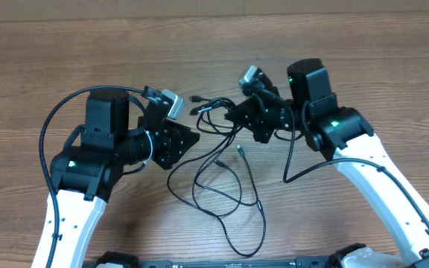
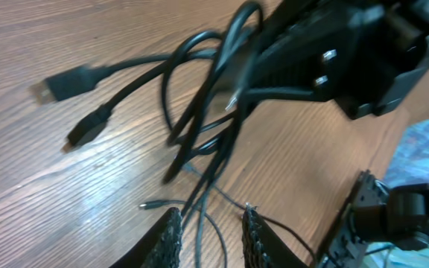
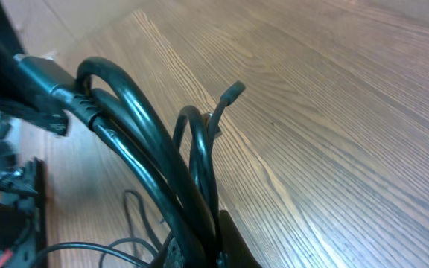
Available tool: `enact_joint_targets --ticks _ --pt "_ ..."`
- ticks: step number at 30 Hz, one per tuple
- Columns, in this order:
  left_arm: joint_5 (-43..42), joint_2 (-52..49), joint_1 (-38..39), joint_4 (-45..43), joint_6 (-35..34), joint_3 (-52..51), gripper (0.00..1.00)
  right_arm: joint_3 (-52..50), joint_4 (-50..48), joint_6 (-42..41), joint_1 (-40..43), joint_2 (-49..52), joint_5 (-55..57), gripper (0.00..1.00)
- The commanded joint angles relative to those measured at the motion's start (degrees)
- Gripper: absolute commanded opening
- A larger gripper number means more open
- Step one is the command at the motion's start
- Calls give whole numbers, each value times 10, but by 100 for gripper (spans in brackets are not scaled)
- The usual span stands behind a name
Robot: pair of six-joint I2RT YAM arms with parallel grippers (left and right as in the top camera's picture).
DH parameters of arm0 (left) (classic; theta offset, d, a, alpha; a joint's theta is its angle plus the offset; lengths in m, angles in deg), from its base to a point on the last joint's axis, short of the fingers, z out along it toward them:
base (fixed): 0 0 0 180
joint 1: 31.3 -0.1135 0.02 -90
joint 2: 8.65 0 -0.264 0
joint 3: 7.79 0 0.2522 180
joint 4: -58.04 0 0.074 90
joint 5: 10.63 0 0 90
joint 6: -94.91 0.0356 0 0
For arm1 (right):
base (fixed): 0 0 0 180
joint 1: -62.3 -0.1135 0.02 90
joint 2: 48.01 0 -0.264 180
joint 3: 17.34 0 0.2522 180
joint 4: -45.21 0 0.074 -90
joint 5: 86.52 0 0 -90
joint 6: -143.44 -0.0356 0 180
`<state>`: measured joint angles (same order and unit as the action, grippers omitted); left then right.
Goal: Untangle cables
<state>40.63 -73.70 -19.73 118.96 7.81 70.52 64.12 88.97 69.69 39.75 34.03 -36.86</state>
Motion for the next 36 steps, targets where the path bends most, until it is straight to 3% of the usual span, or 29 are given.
enact_joint_targets --ticks 1,13,19,21,30,31,34,36 --pt "17 -2 1 -2 -2 12 30 -2 -12 -20 14 -5 -77 4" --pt "12 -2 1 -15 -9 12 30 -2 -57 -45 24 -5 -189 4" --pt "12 -2 1 -33 -45 12 30 -2 -78 -46 24 -5 -256 4" --pt "12 -2 1 -40 -59 12 36 -2 -78 -50 24 -5 -264 4" --pt "-14 -2 1 -49 -72 12 44 -2 -83 -57 24 -5 -264 4" --pt "-19 -2 1 -51 -72 12 43 -2 -83 -57 24 -5 -264 4" --pt "-31 -2 1 -55 -72 12 22 -2 -83 -57 24 -5 -264 4" --pt "-33 -2 1 -55 -72 12 20 -2 -83 -57 24 -5 -264 4"
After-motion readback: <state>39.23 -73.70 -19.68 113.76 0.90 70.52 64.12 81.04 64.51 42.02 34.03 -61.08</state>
